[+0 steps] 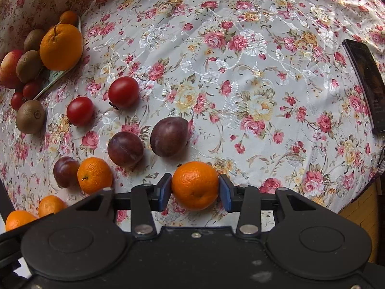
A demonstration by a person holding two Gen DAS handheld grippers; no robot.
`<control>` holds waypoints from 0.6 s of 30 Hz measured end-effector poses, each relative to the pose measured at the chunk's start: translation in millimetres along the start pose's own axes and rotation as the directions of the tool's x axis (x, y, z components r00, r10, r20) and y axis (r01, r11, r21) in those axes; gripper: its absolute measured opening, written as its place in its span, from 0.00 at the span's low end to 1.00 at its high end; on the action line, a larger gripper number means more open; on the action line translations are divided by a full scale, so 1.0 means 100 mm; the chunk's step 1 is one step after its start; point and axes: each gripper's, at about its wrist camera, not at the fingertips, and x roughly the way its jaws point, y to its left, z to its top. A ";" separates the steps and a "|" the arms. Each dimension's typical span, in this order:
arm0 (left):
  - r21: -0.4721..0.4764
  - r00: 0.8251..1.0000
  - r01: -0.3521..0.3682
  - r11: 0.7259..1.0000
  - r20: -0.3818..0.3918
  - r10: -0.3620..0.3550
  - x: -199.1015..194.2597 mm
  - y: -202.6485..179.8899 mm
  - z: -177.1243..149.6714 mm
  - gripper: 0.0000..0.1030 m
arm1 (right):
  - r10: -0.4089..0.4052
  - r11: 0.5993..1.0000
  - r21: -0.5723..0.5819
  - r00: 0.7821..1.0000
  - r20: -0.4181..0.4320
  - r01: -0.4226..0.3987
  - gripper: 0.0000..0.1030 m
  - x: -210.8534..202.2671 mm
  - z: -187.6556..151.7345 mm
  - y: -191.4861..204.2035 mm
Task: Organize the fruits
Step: 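Close the left gripper on a stemmed tangerine while the right gripper holds its tangerine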
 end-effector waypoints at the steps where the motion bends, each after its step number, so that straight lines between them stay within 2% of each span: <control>1: -0.004 1.000 0.004 1.000 0.005 -0.004 -0.02 0.00 0.01 0.46 | 0.000 1.000 0.001 1.000 0.004 0.000 0.41 -0.02 0.00 0.01; 4: -0.016 0.999 0.021 1.000 0.030 -0.020 -0.15 0.03 0.02 0.37 | 0.006 1.000 0.013 1.000 0.016 -0.006 0.41 -0.10 0.02 0.03; 5: -0.017 0.999 0.025 1.000 0.044 -0.024 -0.21 0.05 0.03 0.30 | 0.011 1.000 0.014 1.000 0.025 -0.012 0.41 -0.14 0.02 0.05; 10: -0.040 0.994 0.053 0.998 0.100 -0.049 -0.41 0.16 0.04 0.29 | 0.004 1.000 -0.014 0.996 0.088 -0.003 0.41 -0.30 0.00 0.16; 18: -0.036 0.994 0.078 0.996 0.084 -0.074 -0.37 0.29 0.02 0.30 | 0.000 1.000 -0.017 0.998 0.068 0.001 0.41 -0.26 -0.01 0.24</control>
